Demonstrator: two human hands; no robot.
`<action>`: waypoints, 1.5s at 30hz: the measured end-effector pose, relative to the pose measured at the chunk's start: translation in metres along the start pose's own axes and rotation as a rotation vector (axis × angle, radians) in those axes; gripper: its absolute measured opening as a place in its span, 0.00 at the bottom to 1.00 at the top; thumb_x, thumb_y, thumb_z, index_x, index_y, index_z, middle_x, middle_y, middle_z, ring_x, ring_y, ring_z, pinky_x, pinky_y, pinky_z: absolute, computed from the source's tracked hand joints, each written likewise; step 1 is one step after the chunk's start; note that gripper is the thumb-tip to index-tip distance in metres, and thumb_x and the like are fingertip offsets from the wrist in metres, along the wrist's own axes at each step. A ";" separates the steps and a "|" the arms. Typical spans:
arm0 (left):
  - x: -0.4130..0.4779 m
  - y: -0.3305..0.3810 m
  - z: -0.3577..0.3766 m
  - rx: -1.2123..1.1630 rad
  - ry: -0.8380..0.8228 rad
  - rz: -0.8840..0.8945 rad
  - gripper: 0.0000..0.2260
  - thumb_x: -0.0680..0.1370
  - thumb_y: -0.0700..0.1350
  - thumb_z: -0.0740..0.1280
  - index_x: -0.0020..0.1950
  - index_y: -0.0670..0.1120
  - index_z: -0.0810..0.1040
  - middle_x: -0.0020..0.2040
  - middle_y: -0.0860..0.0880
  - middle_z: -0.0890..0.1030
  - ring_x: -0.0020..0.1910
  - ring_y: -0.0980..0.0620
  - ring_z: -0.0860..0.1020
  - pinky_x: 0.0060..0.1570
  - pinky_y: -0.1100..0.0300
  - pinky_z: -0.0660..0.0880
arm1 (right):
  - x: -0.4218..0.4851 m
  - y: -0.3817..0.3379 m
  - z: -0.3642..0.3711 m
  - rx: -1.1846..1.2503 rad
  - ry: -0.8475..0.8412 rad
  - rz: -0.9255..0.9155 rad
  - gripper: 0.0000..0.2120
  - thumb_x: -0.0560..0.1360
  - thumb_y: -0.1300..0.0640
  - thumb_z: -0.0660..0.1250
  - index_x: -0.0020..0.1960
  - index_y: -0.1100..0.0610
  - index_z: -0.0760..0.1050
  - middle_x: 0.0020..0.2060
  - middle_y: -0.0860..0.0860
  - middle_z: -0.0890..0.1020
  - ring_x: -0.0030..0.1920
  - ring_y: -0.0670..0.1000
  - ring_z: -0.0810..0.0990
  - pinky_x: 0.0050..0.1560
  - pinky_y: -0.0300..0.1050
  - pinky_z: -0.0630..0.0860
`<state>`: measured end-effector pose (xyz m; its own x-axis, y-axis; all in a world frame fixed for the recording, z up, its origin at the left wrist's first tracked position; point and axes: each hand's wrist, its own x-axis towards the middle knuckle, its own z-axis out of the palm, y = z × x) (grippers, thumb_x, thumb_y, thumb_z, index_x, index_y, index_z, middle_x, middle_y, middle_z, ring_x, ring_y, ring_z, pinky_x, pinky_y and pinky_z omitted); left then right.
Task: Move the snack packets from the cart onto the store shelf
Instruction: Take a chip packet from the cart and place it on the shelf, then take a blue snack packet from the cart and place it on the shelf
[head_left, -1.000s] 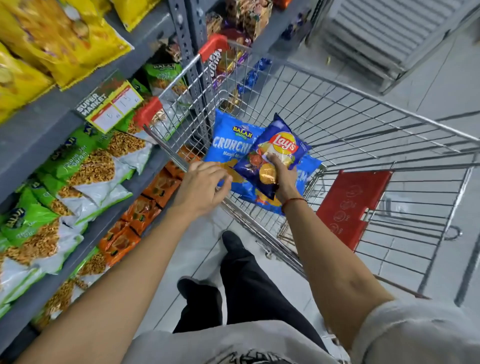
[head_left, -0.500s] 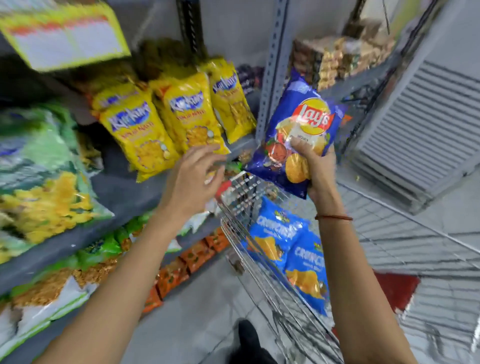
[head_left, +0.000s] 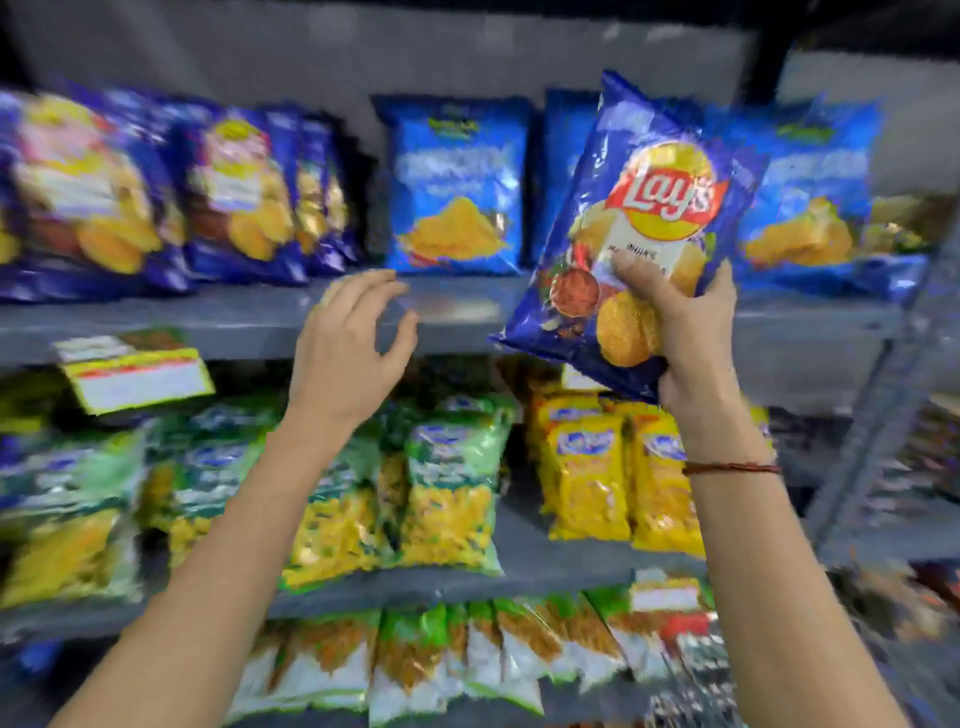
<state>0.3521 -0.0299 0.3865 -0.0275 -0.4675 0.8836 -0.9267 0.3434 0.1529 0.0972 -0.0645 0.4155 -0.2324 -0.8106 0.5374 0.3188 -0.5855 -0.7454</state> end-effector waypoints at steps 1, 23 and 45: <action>0.001 -0.016 -0.012 0.052 -0.009 -0.042 0.13 0.75 0.44 0.64 0.56 0.39 0.78 0.57 0.39 0.80 0.57 0.40 0.76 0.61 0.52 0.68 | 0.003 0.002 0.018 0.030 -0.023 0.004 0.32 0.64 0.61 0.77 0.65 0.60 0.71 0.51 0.50 0.84 0.50 0.47 0.84 0.50 0.45 0.82; -0.023 -0.139 -0.065 0.505 -0.220 -0.220 0.34 0.73 0.68 0.48 0.62 0.45 0.75 0.60 0.48 0.80 0.61 0.51 0.75 0.64 0.51 0.65 | 0.014 0.117 0.306 -0.160 -0.451 0.125 0.34 0.74 0.50 0.70 0.73 0.60 0.60 0.69 0.57 0.74 0.69 0.56 0.72 0.70 0.57 0.68; -0.020 -0.052 -0.004 0.101 -0.021 0.027 0.19 0.75 0.55 0.63 0.57 0.43 0.77 0.57 0.45 0.81 0.61 0.46 0.75 0.59 0.51 0.68 | -0.014 0.061 0.120 -0.281 -0.110 -0.203 0.13 0.74 0.54 0.70 0.56 0.53 0.72 0.48 0.53 0.79 0.41 0.36 0.77 0.45 0.27 0.71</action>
<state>0.4027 -0.0346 0.3624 -0.0598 -0.4768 0.8770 -0.9585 0.2727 0.0829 0.2305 -0.0892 0.4098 -0.1598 -0.6823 0.7134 0.0079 -0.7236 -0.6902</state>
